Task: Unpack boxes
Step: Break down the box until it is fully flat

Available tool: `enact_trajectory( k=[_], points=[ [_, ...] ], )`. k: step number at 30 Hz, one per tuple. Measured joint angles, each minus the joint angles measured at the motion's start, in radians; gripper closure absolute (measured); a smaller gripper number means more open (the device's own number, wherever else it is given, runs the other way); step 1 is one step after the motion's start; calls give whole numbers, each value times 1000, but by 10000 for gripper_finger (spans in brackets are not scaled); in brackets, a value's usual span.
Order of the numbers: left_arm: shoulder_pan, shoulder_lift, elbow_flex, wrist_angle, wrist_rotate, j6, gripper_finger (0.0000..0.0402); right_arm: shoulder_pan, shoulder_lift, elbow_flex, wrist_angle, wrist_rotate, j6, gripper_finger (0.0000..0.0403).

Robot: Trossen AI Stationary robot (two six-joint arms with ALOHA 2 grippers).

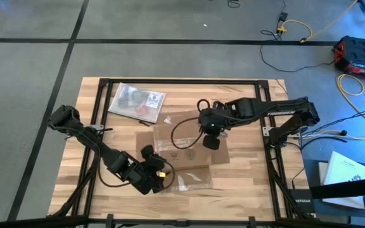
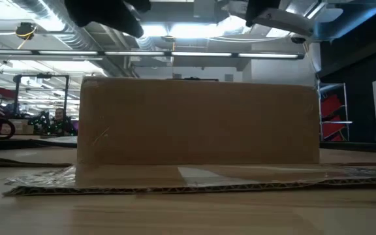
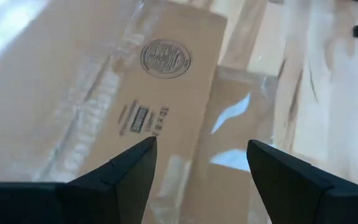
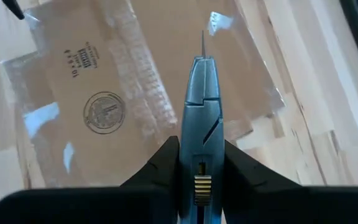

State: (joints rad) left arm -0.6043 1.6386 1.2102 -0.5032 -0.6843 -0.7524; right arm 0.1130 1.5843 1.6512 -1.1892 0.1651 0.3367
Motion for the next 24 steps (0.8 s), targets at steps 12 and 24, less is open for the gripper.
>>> enact_trajectory(
  k=[12,24],
  points=[
    [51,-2,103,-190,-22,218,163,55,-9,2,156,191,117,345],
    [176,-5,125,-191,-35,392,163,61,-20,2,344,251,209,345]
  ],
)
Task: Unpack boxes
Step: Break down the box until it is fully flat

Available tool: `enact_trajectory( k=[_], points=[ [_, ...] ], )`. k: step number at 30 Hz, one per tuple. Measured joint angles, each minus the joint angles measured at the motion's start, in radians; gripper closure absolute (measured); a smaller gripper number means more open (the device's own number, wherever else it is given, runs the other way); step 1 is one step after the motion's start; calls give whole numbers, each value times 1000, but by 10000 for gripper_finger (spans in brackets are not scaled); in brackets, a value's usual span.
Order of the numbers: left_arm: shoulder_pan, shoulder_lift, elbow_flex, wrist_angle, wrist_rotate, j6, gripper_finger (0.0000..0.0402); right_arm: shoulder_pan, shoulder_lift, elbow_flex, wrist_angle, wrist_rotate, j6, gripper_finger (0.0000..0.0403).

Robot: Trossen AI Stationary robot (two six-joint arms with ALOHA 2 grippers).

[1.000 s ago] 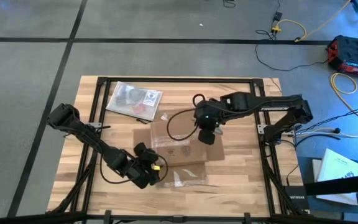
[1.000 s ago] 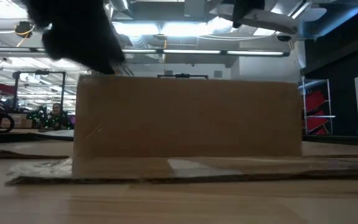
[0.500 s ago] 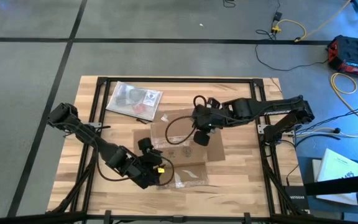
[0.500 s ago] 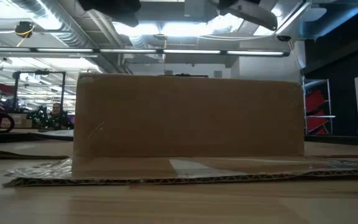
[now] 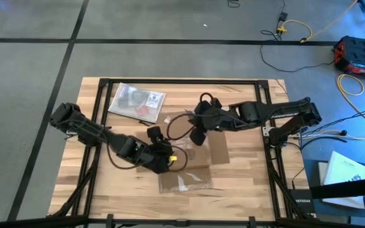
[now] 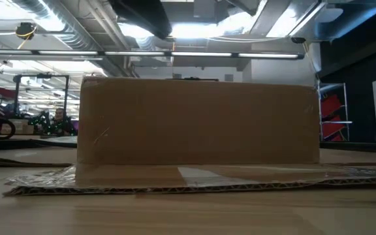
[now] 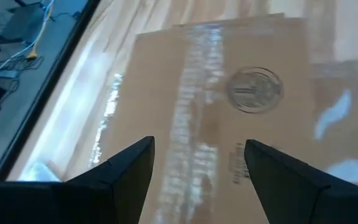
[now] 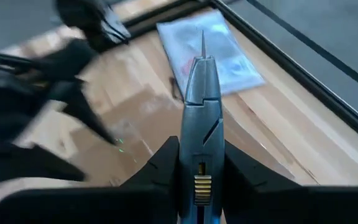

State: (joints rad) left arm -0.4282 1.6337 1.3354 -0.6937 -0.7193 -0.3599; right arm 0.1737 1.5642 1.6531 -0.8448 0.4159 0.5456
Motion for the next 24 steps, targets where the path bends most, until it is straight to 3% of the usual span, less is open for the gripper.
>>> enact_trajectory(
  k=[4,7,11,15,24],
  points=[
    [26,0,5,-2,-3,6,163,-34,0,-3,36,-113,-26,345],
    [22,-5,22,10,-65,60,163,-76,-12,-52,84,-190,-27,345],
    [22,-5,21,3,-125,124,163,-128,-73,-195,319,-317,2,345],
    [24,-8,21,63,-153,131,163,-144,-137,-343,531,-357,51,345],
    [11,-8,37,234,-158,370,163,-141,-155,-396,684,-363,262,345]
  ],
)
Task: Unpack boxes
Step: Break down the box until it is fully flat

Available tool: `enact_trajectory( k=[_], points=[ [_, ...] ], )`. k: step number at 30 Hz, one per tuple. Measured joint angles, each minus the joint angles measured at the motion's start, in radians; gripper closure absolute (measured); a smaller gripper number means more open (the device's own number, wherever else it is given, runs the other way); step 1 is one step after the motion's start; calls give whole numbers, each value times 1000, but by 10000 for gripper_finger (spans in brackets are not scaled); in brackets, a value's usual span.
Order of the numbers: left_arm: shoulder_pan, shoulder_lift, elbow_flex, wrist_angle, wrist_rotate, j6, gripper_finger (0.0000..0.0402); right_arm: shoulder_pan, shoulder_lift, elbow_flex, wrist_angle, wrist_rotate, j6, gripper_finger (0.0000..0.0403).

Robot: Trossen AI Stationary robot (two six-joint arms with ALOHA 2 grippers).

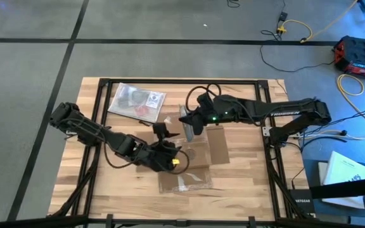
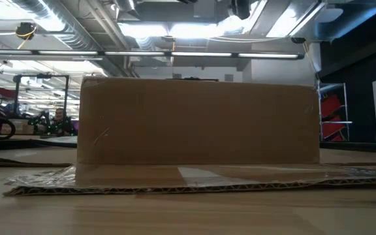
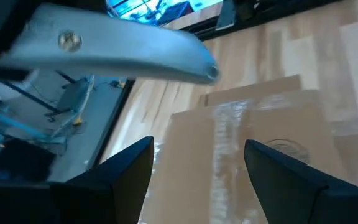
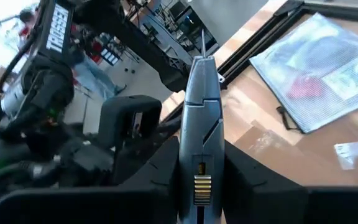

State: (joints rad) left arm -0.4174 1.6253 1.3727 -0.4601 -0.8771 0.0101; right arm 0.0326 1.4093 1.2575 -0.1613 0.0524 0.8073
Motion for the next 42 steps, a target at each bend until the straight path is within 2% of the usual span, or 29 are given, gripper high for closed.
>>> enact_trajectory(
  k=[7,11,19,42],
  points=[
    [47,0,-8,-28,-1,38,163,0,3,1,33,9,30,345],
    [52,1,-8,-23,5,102,163,0,20,0,34,20,27,345],
    [44,2,-8,-24,52,106,163,0,47,0,36,42,-5,345],
    [46,2,-10,14,64,-36,163,19,145,2,120,52,-18,345]
  ],
)
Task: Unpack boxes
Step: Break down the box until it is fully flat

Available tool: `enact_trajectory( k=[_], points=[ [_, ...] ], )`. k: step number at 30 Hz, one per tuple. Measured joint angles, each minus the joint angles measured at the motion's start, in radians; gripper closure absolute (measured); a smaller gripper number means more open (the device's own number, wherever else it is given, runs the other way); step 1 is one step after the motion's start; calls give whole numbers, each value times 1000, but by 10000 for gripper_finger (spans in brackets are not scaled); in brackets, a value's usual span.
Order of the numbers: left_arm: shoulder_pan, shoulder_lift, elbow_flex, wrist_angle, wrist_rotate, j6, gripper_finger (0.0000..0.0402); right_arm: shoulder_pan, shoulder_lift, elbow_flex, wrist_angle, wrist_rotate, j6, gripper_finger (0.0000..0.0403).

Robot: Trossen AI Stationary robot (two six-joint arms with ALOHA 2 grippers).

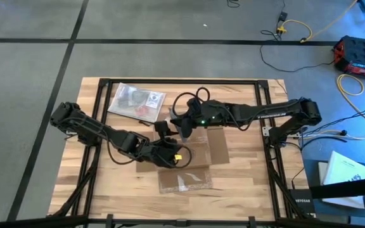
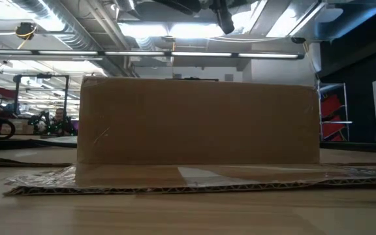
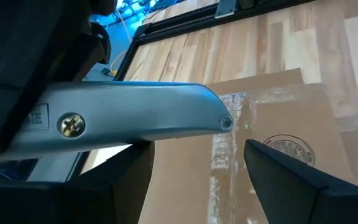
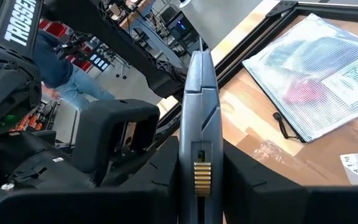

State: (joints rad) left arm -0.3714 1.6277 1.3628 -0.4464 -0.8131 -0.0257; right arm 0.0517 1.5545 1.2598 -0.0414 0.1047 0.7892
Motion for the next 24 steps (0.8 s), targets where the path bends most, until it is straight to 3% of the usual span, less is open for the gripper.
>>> enact_trajectory(
  k=[15,24],
  points=[
    [9,1,0,55,2,1,163,6,25,0,4,-11,-16,345],
    [45,1,0,129,-2,134,163,6,25,0,15,-11,-20,345]
  ],
)
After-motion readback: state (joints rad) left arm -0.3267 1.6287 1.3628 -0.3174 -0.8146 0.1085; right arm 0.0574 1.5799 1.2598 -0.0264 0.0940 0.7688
